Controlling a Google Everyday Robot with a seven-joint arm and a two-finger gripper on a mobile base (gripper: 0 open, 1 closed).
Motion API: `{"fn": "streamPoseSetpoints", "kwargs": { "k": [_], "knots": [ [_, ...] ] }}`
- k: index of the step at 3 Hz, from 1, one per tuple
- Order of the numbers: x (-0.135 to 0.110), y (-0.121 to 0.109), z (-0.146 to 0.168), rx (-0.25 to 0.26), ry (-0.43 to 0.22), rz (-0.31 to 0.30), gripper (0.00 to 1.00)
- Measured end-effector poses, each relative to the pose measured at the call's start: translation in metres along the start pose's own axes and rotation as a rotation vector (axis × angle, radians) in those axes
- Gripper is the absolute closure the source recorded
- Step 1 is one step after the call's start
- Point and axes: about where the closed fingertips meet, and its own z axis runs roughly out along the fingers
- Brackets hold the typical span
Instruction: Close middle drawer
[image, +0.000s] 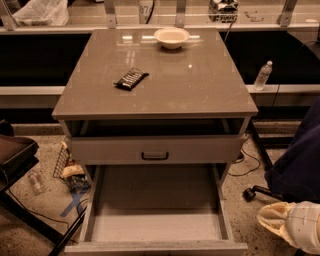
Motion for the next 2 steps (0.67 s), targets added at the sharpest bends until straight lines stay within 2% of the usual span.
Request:
{"fn": "streamPoseSetpoints", "kwargs": {
  "k": [1, 2],
  "knots": [
    [0.025, 0.057, 0.052, -0.025, -0.094, 0.079, 1.00],
    [0.052, 0.092, 0.088, -0.029, -0.182, 0.136, 1.00]
  ]
}}
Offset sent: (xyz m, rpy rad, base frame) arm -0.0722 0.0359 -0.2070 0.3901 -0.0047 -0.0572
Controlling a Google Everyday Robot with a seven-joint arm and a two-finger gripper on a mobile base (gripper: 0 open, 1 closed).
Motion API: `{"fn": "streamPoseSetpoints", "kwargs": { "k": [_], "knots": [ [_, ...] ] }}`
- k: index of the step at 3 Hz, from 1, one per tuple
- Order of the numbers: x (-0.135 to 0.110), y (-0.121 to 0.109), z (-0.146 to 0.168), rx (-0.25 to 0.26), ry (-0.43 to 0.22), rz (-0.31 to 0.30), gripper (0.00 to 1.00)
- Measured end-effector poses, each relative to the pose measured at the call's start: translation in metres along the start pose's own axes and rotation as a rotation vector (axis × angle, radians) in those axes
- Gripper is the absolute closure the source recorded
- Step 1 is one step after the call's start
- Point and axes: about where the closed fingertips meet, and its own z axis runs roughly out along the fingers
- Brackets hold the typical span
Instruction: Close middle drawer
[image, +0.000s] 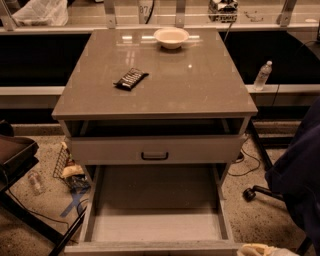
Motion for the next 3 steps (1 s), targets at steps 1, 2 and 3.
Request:
{"fn": "streamPoseSetpoints", "kwargs": {
  "k": [1, 2, 3],
  "knots": [
    [0.039, 0.038, 0.059, -0.069, -0.100, 0.066, 1.00],
    [0.054, 0.054, 0.089, -0.111, -0.147, 0.095, 1.00],
    [0.052, 0.057, 0.117, -0.145, -0.178, 0.078, 1.00]
  ]
}}
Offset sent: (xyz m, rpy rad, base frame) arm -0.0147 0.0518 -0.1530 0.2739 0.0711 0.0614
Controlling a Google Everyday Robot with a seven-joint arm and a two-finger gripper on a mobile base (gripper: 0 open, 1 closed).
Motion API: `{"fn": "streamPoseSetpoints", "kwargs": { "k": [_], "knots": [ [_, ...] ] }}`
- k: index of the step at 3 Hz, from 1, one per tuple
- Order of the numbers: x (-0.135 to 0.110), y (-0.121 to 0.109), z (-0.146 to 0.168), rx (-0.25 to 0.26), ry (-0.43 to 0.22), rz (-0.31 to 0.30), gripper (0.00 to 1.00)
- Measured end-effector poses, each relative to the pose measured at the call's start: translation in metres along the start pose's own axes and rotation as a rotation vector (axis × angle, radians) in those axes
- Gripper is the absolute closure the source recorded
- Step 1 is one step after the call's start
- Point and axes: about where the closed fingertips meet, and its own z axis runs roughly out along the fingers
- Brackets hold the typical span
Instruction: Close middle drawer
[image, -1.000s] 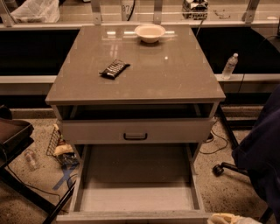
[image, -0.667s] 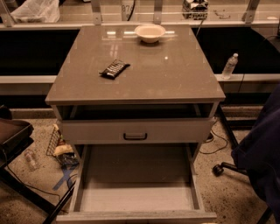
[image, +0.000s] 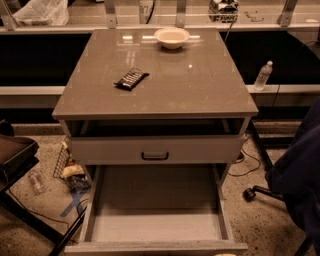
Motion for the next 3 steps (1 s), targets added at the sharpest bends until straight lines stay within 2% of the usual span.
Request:
{"fn": "streamPoseSetpoints", "kwargs": {
  "k": [2, 3],
  "knots": [
    [-0.009, -0.035, 0.028, 0.010, -0.040, -0.024, 1.00],
    [-0.022, -0.073, 0.050, 0.018, -0.054, -0.045, 1.00]
  ]
}}
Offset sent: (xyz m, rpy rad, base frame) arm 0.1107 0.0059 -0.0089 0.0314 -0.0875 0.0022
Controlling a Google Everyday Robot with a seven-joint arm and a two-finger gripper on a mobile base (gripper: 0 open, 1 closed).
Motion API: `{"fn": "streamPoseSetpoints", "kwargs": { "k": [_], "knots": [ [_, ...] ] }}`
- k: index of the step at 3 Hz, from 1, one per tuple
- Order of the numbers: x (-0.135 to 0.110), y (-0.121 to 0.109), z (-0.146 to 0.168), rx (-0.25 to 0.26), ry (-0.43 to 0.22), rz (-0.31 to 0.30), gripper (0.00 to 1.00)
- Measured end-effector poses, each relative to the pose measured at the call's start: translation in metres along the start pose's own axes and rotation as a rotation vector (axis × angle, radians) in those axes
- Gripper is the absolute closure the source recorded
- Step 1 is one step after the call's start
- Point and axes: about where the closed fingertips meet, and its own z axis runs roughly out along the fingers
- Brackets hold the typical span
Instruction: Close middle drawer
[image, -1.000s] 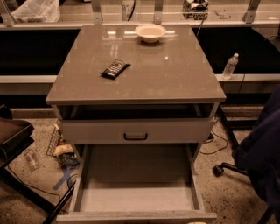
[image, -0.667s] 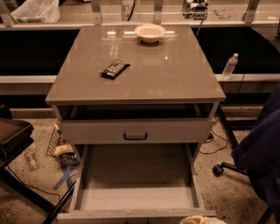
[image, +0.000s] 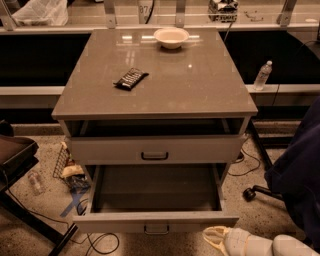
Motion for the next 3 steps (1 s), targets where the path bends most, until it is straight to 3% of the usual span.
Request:
{"fn": "streamPoseSetpoints", "kwargs": {
  "k": [2, 3],
  "knots": [
    [0.001, -0.013, 0.009, 0.010, 0.014, -0.015, 1.00],
    [-0.005, -0.049, 0.027, 0.008, -0.007, -0.038, 1.00]
  ]
}}
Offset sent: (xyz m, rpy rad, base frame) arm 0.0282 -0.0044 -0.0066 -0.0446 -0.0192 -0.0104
